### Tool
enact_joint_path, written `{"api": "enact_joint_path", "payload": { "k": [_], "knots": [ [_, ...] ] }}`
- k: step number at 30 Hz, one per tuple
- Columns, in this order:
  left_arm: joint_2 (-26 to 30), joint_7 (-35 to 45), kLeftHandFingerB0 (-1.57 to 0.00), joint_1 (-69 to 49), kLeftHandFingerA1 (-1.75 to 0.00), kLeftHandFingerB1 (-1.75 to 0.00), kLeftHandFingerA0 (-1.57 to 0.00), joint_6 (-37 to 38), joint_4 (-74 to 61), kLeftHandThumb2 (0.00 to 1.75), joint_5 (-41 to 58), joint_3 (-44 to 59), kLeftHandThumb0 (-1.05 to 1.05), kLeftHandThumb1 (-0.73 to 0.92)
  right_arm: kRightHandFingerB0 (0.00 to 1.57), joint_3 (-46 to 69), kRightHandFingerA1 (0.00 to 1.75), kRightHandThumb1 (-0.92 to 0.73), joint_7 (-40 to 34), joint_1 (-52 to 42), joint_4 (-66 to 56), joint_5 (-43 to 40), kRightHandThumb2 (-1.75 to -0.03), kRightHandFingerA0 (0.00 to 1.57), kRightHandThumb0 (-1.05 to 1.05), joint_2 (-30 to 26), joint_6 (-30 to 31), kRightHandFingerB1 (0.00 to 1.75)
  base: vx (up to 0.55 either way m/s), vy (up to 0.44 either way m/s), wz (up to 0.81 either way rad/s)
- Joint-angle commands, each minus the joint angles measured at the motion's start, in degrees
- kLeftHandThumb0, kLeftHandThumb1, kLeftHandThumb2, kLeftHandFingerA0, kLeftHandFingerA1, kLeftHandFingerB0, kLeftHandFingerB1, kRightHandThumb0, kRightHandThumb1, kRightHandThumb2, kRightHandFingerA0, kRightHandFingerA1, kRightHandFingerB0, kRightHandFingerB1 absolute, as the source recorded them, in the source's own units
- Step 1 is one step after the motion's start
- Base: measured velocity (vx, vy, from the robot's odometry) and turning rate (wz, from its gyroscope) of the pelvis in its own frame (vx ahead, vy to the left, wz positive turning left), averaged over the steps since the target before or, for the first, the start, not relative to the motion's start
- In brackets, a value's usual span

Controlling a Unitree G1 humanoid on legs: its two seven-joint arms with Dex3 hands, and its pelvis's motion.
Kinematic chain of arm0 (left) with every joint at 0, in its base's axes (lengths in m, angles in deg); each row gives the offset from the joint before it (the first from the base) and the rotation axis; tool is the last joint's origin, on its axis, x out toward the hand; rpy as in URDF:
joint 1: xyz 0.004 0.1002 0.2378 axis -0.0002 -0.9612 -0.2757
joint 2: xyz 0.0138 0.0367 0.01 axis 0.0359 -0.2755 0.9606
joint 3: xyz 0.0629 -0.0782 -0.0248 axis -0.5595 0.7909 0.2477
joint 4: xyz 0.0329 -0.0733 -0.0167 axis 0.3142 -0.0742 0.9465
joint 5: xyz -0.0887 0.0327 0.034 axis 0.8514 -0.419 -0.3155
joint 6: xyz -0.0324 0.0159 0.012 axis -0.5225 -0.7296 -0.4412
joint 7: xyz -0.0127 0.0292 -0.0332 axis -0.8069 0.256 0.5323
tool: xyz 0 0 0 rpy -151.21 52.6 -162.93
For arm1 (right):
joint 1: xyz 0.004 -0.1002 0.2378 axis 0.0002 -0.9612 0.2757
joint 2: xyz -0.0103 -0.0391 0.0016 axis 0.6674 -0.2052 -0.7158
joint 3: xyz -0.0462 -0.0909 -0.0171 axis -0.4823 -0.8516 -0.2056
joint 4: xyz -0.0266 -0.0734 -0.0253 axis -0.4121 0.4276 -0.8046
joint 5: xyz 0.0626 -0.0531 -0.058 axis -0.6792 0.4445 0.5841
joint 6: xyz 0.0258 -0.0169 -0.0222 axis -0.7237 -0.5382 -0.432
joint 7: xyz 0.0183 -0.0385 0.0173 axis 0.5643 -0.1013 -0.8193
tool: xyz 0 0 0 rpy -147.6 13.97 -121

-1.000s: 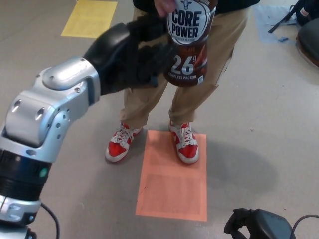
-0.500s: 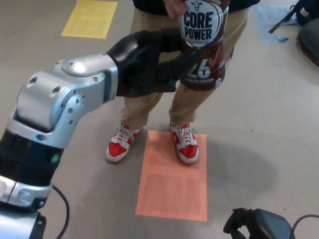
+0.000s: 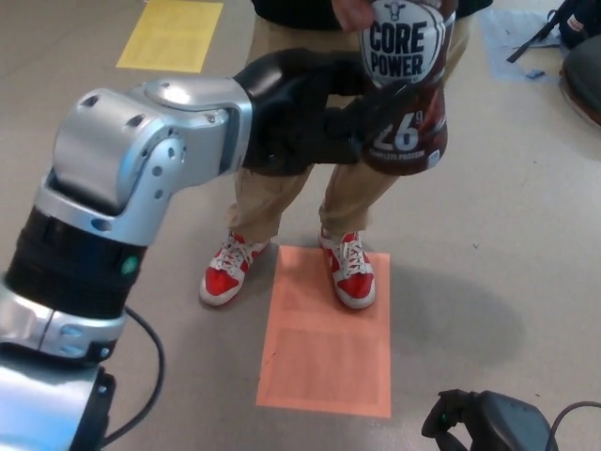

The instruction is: The robot recieved a bottle of protein shake from a person using its left hand and then shake the protein up and down 2 two times and hand it back to the person

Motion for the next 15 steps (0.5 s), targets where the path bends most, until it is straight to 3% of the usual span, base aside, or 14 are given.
{"api": "enact_joint_path", "payload": {
  "k": [1, 6, 8, 9, 10, 11, 12, 13, 14, 15],
  "knots": [
    [-1.5, -5.5, 0.0, -0.2, 0.0, 0.0, 0.0, 1.4, 0.7, 0.83, -5.8, 0.3, -0.8, 0.47, 0.87, -0.2, 1.01, -0.54, -0.7, 0.5, 0.4, 1.4, -1.17, 1.02, -0.49, -0.5, -0.4, 0.81, 0.0, 0.0, 0.0],
    [-3.3, -6.8, 0.0, -1.0, 0.0, 0.0, 0.0, 6.6, 4.3, 0.81, -8.6, 1.0, -0.8, 0.48, 0.89, -0.5, 0.98, -0.56, -0.3, 0.7, 0.5, 2.0, -1.14, 0.99, -0.49, -0.5, 0.3, 0.74, 0.0, 0.0, 0.0],
    [-3.6, -6.7, 0.0, -0.9, 0.0, 0.0, 0.0, 7.6, 5.3, 0.75, -9.2, 1.0, -0.75, 0.44, 0.87, -0.5, 0.98, -0.55, -0.3, 0.8, 0.5, 2.0, -1.16, 0.99, -0.48, -0.5, 0.4, 0.75, 0.0, 0.0, 0.0],
    [-3.8, -6.6, 0.0, -0.8, 0.0, 0.0, 0.0, 8.5, 6.2, 0.57, -9.7, 1.0, -0.73, 0.54, 0.85, -0.2, 0.99, -0.53, 0.0, 0.8, 0.5, 1.8, -1.18, 0.99, -0.48, -0.5, 0.2, 0.81, 0.0, 0.0, 0.0],
    [-4.0, -6.5, 0.0, -0.5, 0.0, 0.0, 0.0, 9.5, 7.1, 0.76, -10.3, 1.0, -0.76, 0.44, 0.85, 0.0, 0.99, -0.54, 0.1, 0.8, 0.5, 1.7, -1.19, 0.98, -0.47, -0.4, 0.1, 0.81, 0.0, 0.0, 0.0],
    [-4.1, -6.5, 0.0, -0.3, 0.0, 0.0, 0.0, 10.4, 8.1, 0.76, -10.8, 0.9, -0.76, 0.44, 0.85, 0.0, 0.99, -0.54, 0.1, 0.9, 0.4, 1.7, -1.19, 0.98, -0.47, -0.4, 0.0, 0.81, 0.0, 0.0, 0.0],
    [-4.3, -6.5, 0.0, -0.2, 0.0, 0.0, 0.0, 10.6, 8.4, 0.57, -11.0, 1.0, -0.72, 0.53, 0.87, 0.0, 0.98, -0.53, 0.0, 0.9, 0.4, 1.8, -1.19, 0.99, -0.47, -0.4, 0.0, 0.76, 0.0, 0.0, 0.0],
    [-4.5, -6.6, 0.0, 0.0, 0.0, 0.0, 0.0, 10.9, 8.8, 0.57, -11.2, 1.1, -0.72, 0.53, 0.87, 0.0, 0.98, -0.53, -0.2, 1.0, 0.5, 1.9, -1.19, 0.99, -0.47, -0.4, 0.1, 0.76, 0.0, 0.0, 0.0],
    [-5.1, -7.1, 0.0, 0.0, 0.0, 0.0, 0.0, 12.1, 9.4, 0.76, -11.8, 1.4, -0.74, 0.44, 0.88, 0.1, 0.98, -0.53, -0.2, 1.0, 0.4, 1.9, -1.18, 0.98, -0.47, -0.4, -0.1, 0.75, 0.0, 0.0, 0.0],
    [-6.1, -8.7, 0.0, -0.2, 0.0, 0.0, 0.0, 13.4, 9.8, 0.79, -12.5, 1.8, -0.75, 0.45, 0.88, 0.4, 0.97, -0.53, 0.2, 1.1, 0.4, 1.6, -1.17, 0.97, -0.47, -0.4, -0.1, 0.75, 0.0, 0.0, 0.0]
  ]
}}
